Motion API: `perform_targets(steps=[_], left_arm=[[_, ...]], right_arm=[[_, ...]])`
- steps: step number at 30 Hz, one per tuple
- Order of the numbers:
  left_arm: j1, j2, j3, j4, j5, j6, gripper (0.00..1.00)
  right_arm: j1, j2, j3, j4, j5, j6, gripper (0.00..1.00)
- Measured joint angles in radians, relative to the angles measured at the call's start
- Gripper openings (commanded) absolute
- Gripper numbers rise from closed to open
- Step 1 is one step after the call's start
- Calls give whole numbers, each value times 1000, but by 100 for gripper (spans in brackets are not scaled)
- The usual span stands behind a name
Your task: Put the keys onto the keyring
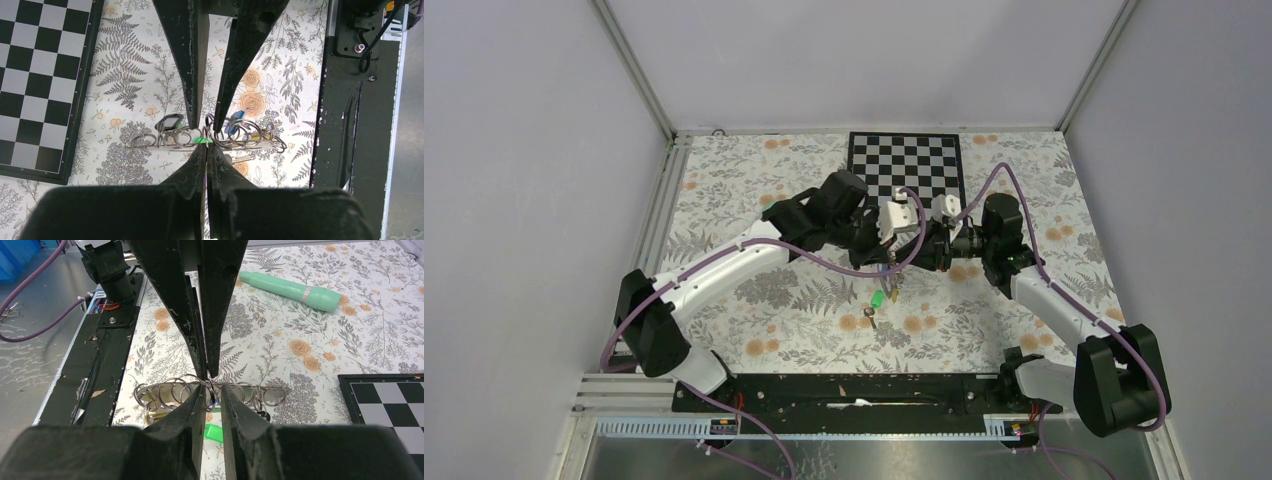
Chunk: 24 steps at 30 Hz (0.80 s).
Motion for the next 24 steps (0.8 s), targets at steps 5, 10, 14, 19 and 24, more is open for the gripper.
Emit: perform_targets(steps=[5,10,14,19,24], left_arm=[[-6,8,14,-11,-6,0,0],[-8,22,21,-17,-10,0,0],[-12,29,24,-19,-10,0,0],[-14,33,26,-36,-14,-1,0],[-14,35,27,-41,-17,-1,0]], right_arm=[[11,8,0,4,2,5,25],[21,15,-2,6,4,13,25],[26,15,-2,13,4,20,16],[31,20,-3,18,7,27,0],[33,24,-4,16,9,17,0]])
